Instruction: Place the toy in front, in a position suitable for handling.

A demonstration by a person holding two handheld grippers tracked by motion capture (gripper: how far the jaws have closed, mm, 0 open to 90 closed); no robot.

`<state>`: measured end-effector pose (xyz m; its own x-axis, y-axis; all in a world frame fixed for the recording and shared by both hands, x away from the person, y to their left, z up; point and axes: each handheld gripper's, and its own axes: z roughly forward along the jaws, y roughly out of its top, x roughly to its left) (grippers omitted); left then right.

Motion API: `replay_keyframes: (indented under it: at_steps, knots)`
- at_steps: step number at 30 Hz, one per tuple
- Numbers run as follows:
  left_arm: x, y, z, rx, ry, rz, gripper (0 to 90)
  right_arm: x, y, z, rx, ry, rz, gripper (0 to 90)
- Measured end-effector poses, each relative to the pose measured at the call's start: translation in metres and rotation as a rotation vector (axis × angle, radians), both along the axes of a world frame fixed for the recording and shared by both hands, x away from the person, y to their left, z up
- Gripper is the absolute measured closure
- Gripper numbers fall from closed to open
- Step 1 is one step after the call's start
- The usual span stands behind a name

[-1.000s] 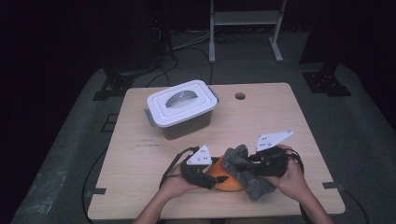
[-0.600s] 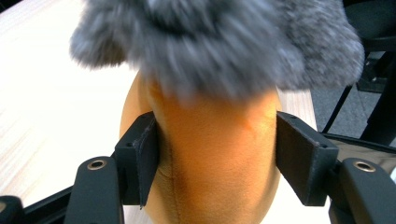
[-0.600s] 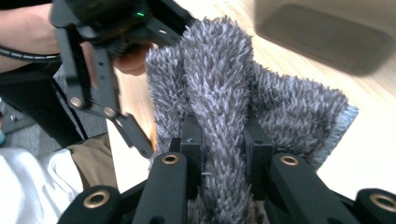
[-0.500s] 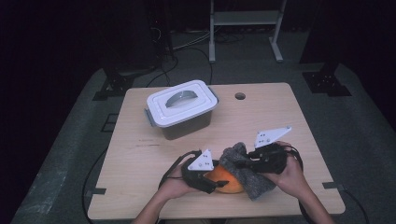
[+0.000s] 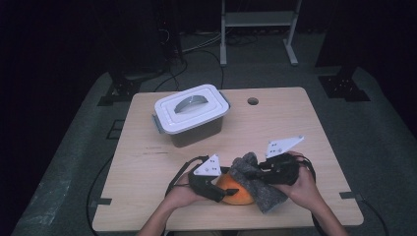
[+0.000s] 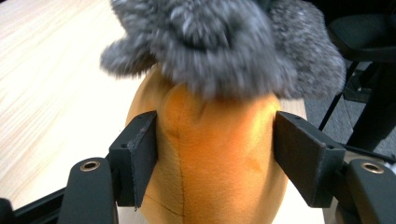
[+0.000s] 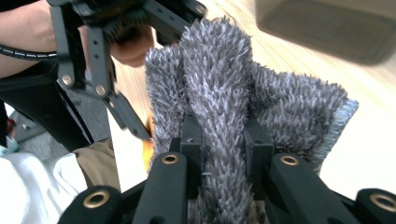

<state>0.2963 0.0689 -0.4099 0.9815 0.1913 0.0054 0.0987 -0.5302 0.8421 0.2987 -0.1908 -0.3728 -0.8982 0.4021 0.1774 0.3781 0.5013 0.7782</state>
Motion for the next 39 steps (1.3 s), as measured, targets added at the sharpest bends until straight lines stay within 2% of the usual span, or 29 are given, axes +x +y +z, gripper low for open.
replay_keyframes:
  at_steps: [3,4,6,7,8,9,10,11,12,15,19,20,21,22,23,24,25,26,27,28,29,32,36,39]
  knots:
    - [0.002,0.003,0.0,0.001,0.016,0.003,30.5,0.003,-0.011,-0.008,0.008,0.024,-0.025,74.0]
    - [0.003,0.003,0.0,-0.006,0.032,0.011,28.5,0.003,-0.013,-0.01,0.011,0.032,-0.031,74.0]
    - [0.003,-0.002,0.002,0.004,0.043,0.038,18.9,0.002,-0.015,-0.012,0.024,0.039,-0.038,74.0]
    - [0.002,-0.004,0.002,-0.004,0.032,0.037,17.5,0.001,-0.013,-0.013,0.026,0.036,-0.034,73.9]
    - [0.002,-0.004,0.002,-0.004,0.032,0.037,18.1,0.0,-0.011,-0.013,0.027,0.032,-0.025,73.9]
    - [-0.002,-0.007,0.003,-0.008,0.006,0.026,21.3,-0.001,-0.007,-0.013,0.027,0.032,-0.016,73.9]
    - [-0.002,-0.007,0.003,-0.008,0.006,0.026,22.8,-0.002,-0.004,-0.013,0.019,0.024,-0.011,73.9]
    - [-0.003,-0.005,0.003,0.009,-0.02,0.018,26.5,-0.003,-0.002,-0.013,0.011,0.015,-0.007,73.9]
    - [-0.002,-0.002,0.002,0.0,-0.016,0.016,30.7,-0.003,-0.002,-0.013,0.016,0.018,-0.006,74.0]
    - [0.003,0.005,0.0,0.001,-0.001,0.01,35.1,0.0,-0.007,-0.015,0.029,0.036,-0.012,74.0]
    - [0.015,0.02,-0.005,-0.009,0.04,0.039,35.0,0.003,-0.015,-0.027,0.034,0.069,-0.036,74.0]
    - [0.015,0.02,-0.005,-0.009,0.04,0.039,34.2,0.003,-0.015,-0.027,0.034,0.069,-0.036,74.0]
    - [0.02,0.026,-0.006,-0.029,0.072,0.079,32.6,0.002,-0.016,-0.033,0.044,0.081,-0.036,74.1]
    - [0.02,0.026,-0.006,-0.029,0.072,0.079,28.7,0.002,-0.016,-0.033,0.044,0.081,-0.036,74.1]
    - [0.021,0.027,-0.002,-0.037,0.091,0.104,24.5,0.001,-0.014,-0.036,0.053,0.085,-0.031,74.2]
    - [0.021,0.027,-0.002,-0.037,0.091,0.104,24.3,0.0,-0.012,-0.036,0.054,0.083,-0.031,74.2]
    - [0.019,0.025,0.0,-0.055,0.086,0.09,24.8,0.0,-0.012,-0.037,0.054,0.083,-0.028,74.2]
    - [0.019,0.025,0.0,-0.055,0.086,0.09,25.3,0.0,-0.012,-0.037,0.054,0.083,-0.028,74.2]
    - [0.016,0.021,0.001,-0.038,0.074,0.063,28.5,-0.002,-0.009,-0.037,0.055,0.084,-0.013,74.3]
    - [0.016,0.021,0.001,-0.038,0.074,0.063,31.1,-0.003,-0.008,-0.037,0.053,0.083,-0.01,74.2]
    - [0.012,0.019,0.0,-0.028,0.047,0.042,33.7,-0.005,-0.007,-0.034,0.035,0.081,-0.008,74.2]
    - [0.011,0.019,0.0,-0.025,0.043,0.028,37.4,-0.006,-0.007,-0.029,0.028,0.064,-0.006,74.2]
    - [0.0,0.009,0.002,-0.011,-0.014,-0.051,38.6,-0.004,0.002,-0.009,0.031,0.022,0.02,74.2]
    - [-0.008,0.005,0.004,0.02,-0.077,-0.113,38.2,-0.002,0.012,0.001,0.016,0.0,0.045,74.0]
